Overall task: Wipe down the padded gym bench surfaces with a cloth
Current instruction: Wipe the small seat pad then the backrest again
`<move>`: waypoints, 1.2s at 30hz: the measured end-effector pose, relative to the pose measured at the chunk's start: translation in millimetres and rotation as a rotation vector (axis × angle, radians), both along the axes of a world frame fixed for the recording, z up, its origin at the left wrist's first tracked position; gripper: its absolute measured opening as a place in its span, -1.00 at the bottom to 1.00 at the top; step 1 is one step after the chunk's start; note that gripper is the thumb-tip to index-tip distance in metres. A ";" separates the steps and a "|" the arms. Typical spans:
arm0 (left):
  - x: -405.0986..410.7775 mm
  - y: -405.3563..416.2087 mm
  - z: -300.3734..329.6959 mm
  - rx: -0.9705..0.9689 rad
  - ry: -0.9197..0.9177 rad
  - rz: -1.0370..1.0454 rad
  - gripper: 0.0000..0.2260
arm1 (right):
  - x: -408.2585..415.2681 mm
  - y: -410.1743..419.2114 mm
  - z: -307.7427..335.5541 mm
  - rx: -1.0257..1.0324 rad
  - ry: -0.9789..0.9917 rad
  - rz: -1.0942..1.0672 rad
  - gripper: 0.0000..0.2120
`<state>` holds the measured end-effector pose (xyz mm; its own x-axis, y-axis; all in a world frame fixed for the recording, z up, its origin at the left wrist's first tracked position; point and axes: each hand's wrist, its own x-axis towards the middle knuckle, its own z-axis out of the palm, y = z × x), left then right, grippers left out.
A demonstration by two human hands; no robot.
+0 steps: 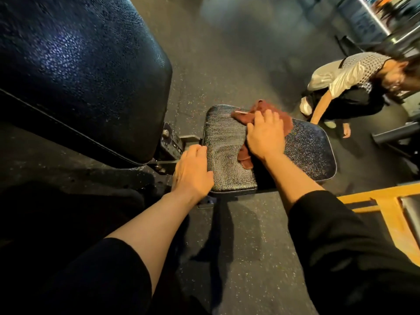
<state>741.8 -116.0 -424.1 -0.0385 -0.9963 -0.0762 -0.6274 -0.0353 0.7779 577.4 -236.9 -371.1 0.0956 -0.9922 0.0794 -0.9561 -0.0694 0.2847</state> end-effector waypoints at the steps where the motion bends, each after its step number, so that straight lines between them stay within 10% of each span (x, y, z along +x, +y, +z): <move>1: 2.9 0.3 -1.3 0.020 0.013 0.023 -0.51 | 16.9 0.2 -6.6 0.014 0.015 0.051 -0.55; 10: -10.7 2.9 9.4 -0.035 0.052 0.023 -0.59 | 58.8 5.1 -25.0 0.233 0.033 0.350 -0.55; 22: -25.1 14.2 5.8 -0.187 -0.072 -0.144 -0.47 | -55.7 56.3 26.3 -0.045 -0.023 -0.047 -0.51; 32: 5.4 19.1 9.2 0.126 -0.091 0.220 -0.76 | 92.7 72.9 -54.6 0.214 0.223 0.476 -0.54; 36: 5.9 24.7 5.2 0.017 0.022 0.096 -0.64 | 67.5 82.6 -38.4 0.200 -0.003 0.469 -0.51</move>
